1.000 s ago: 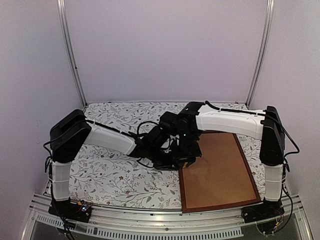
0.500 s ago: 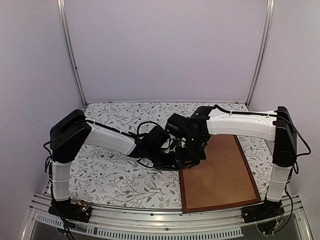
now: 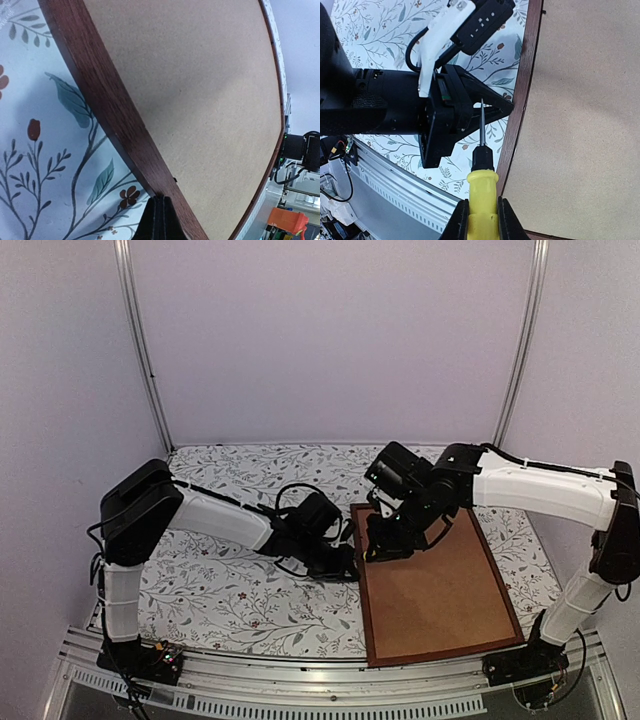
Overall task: Take the photo out of the frame
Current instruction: Release the fastener from the backboard.
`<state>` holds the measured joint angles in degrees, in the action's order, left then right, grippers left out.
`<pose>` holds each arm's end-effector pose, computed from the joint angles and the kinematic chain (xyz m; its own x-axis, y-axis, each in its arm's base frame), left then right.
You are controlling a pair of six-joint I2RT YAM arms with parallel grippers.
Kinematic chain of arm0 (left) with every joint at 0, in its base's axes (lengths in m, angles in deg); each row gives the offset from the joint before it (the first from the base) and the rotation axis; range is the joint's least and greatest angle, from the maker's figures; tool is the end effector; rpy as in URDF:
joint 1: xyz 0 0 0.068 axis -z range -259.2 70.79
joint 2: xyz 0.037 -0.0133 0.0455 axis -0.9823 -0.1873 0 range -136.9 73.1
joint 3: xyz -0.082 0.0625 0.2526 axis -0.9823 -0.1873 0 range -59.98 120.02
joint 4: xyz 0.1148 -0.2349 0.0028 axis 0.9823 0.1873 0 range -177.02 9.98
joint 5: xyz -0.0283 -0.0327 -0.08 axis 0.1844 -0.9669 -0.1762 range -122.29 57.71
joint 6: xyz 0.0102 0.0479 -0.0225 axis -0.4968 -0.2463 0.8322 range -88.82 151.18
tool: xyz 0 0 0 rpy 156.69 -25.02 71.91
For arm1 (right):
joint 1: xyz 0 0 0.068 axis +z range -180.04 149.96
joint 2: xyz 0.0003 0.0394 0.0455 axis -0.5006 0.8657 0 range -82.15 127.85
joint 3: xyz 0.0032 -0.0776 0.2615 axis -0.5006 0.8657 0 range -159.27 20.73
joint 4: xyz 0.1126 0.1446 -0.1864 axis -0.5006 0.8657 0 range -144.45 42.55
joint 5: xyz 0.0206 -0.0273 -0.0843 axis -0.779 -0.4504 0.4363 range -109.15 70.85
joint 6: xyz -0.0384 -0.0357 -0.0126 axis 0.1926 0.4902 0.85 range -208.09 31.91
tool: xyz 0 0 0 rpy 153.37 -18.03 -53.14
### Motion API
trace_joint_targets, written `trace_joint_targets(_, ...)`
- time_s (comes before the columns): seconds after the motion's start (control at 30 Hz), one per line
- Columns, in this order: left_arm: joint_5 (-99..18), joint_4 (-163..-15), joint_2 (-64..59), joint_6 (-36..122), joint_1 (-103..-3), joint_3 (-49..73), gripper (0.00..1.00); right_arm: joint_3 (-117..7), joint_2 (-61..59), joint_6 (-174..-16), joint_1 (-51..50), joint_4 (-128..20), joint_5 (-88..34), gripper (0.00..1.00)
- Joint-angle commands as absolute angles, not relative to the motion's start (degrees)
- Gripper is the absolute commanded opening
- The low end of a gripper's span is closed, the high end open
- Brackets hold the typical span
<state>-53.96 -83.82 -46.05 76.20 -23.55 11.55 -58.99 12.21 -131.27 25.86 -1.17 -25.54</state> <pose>0.2292 -0.3590 0.1205 -0.9450 0.2178 -0.2440 0.3260 0.6871 -0.6493 0.1836 0.2783 0.2715 -0.9580 -0.2019 -0.2035 -0.2616 0.9061 0.3326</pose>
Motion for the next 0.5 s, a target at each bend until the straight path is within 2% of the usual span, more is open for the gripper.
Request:
trace_joint_targets(0.0, -53.2, -76.9, -46.9, 75.0, -22.4, 11.6, 0.00, -56.1, 9.5, -129.3, 23.6, -3.7, -26.9, 0.00)
trace_joint_targets(0.33, -49.6, -69.8, -44.0, 73.5, -23.0, 17.0, 0.07, -47.2, 2.8, -125.2, 14.4, -12.1, -32.2, 0.00)
trace_joint_targets(0.47, -46.8, -66.0, -44.9, 72.2, -23.6, 21.1, 0.18, -44.7, 0.9, -123.7, 10.8, -13.9, -33.4, 0.00)
